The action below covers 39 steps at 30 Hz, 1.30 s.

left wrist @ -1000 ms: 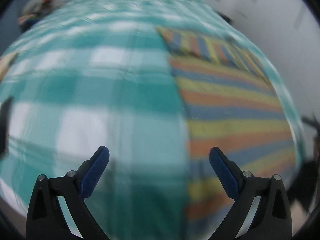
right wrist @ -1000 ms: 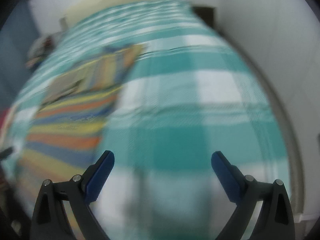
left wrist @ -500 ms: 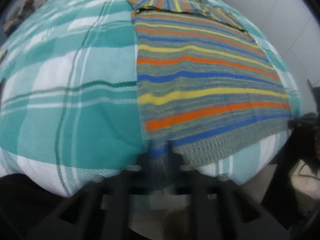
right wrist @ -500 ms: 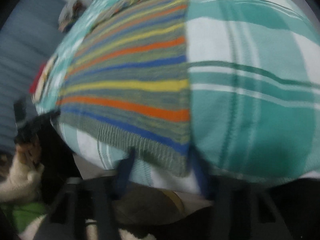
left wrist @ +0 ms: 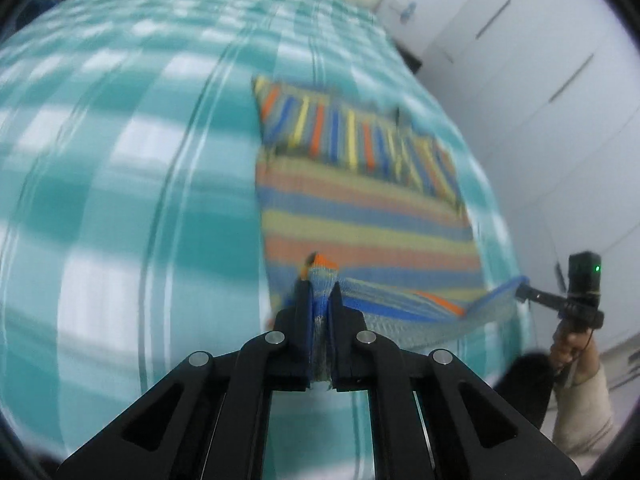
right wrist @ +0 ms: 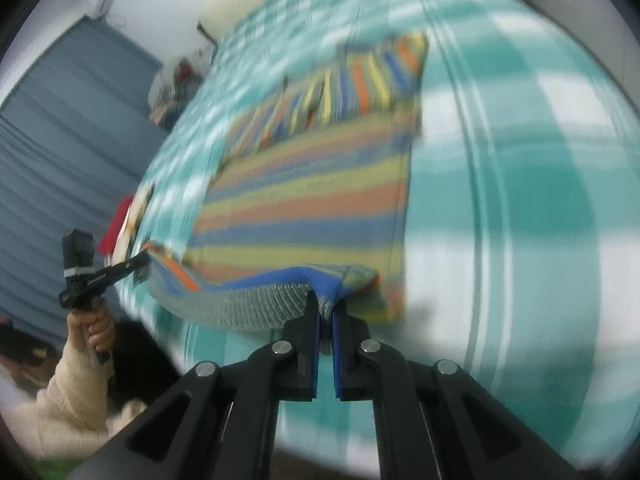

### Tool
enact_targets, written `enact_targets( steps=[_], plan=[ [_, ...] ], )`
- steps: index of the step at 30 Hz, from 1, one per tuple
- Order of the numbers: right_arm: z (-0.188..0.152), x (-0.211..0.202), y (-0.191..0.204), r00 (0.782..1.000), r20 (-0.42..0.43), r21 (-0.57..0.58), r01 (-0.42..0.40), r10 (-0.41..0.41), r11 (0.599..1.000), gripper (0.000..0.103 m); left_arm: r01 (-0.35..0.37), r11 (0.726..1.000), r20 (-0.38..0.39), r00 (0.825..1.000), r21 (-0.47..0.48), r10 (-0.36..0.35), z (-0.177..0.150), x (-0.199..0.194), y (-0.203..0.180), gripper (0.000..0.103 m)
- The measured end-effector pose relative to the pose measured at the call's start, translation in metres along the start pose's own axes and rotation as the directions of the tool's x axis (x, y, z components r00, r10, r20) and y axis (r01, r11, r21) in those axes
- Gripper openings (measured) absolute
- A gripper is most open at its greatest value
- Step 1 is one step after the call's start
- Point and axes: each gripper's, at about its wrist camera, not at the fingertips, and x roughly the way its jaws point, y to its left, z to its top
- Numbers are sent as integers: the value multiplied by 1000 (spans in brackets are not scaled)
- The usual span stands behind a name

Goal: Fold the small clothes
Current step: 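Lift the hem with both tools and fold it toward the collar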

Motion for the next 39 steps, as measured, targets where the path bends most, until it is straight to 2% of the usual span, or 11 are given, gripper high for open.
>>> enact_targets(
  steps=[11,15,16,17,21,27,30,32,33,34,39],
  plan=[
    [205,69,-52,996,89,127,-16,4,992,5,-25,995,68,997,-96,31,165,108,16,5],
    [272,98,-90,969,238,221,-112,58,969,18,-163,958,39,983,-234,177,220,160,43,30],
    [277,101,-100,961,276,276,-50,-29,960,44,-160,949,45,983,-271,179,218,158,49,36],
    [278,101,-106,953,292,309,-16,-79,951,49,-101,950,83,988,-296,131,213,152,56,38],
    [264,75,-97,942,325,183,28,-87,983,49,-77,973,93,991,-215,99,174,119,66,59],
    [182,55,-77,990,122,18,72,-74,997,49,-41,993,-44,998,-111,36,77,101,49,78],
    [140,81,-73,999,31,12,42,-43,999,49,-60,993,-83,995,-102,51,61,120,33,66],
    [126,104,-69,1000,-5,15,23,-23,1000,48,-103,994,-85,991,-41,99,55,130,15,7],
    [123,112,-63,1000,4,-7,31,-31,1000,41,-128,992,-106,986,-4,127,53,135,7,5],
    [123,116,-59,998,19,-33,68,-67,997,8,-150,989,-99,984,5,150,52,132,3,4],
    [120,81,-54,999,25,28,25,-25,999,8,-71,997,-113,991,-21,68,55,88,11,3]
  ],
)
